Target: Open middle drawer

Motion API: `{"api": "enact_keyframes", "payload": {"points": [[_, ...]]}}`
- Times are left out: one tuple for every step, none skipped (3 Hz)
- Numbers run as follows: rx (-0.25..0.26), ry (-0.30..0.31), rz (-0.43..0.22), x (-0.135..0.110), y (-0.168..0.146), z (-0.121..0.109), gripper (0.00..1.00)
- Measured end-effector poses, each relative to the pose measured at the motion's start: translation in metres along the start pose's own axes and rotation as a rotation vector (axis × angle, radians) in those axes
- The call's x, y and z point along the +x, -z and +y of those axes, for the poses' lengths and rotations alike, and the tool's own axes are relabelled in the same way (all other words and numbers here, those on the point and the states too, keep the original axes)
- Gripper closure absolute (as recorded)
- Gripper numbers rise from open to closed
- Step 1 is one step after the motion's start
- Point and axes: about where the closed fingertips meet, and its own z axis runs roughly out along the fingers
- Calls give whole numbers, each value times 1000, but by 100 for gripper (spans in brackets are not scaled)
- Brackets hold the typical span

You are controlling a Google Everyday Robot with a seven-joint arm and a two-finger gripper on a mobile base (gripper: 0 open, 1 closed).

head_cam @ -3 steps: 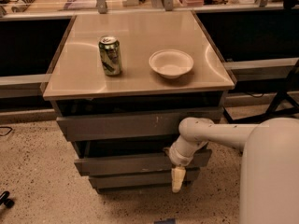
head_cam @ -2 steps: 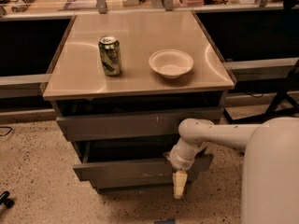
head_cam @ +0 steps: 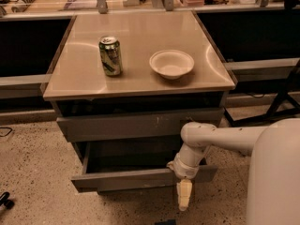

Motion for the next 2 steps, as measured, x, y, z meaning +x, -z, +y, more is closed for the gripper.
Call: {"api": "enact_keyframes", "payload": {"points": [[-46,-21,11,2,5,18,0],[-48,-20,11,2,4,19,0]]}}
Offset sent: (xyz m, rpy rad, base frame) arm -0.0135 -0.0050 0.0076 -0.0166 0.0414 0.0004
